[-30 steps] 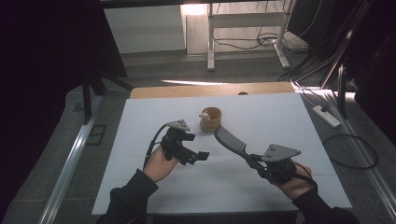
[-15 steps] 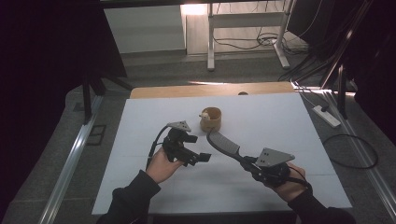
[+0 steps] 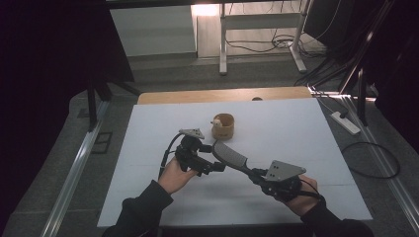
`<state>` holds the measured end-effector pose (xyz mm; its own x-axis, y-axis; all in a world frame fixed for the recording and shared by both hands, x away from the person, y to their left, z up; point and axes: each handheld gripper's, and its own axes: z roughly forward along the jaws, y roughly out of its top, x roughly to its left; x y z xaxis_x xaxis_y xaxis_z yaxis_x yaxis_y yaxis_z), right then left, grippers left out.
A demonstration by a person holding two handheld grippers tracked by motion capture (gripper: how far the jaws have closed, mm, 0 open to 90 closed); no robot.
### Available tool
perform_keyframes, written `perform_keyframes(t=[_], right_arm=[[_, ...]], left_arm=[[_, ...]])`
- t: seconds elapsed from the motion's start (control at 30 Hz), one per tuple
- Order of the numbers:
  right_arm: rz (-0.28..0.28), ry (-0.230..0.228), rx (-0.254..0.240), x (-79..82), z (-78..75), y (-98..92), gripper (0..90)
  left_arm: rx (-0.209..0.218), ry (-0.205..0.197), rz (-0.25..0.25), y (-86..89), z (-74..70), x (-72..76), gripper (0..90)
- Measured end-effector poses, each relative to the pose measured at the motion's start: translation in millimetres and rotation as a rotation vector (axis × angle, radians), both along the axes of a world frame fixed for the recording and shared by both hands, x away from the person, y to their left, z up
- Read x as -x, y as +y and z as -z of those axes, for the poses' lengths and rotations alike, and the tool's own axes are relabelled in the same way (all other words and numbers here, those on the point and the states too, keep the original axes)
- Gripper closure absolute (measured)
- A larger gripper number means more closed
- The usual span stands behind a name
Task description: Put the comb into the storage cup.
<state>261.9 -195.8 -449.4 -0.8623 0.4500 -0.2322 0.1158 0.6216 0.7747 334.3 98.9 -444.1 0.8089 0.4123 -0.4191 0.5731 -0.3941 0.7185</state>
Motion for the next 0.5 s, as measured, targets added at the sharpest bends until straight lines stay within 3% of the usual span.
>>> perform_keyframes(t=[0.37,0.5], right_arm=[[-0.016,-0.015,-0.002,2.6,0.1,3.4,73.0],[-0.017,-0.019,0.0,2.7,0.0,3.4,73.0]], left_arm=[[0.004,0.054,0.0,-2.4,1.4,-2.2,0.2],[0.045,0.091,0.006,1.0,1.5,-4.1,7.0]])
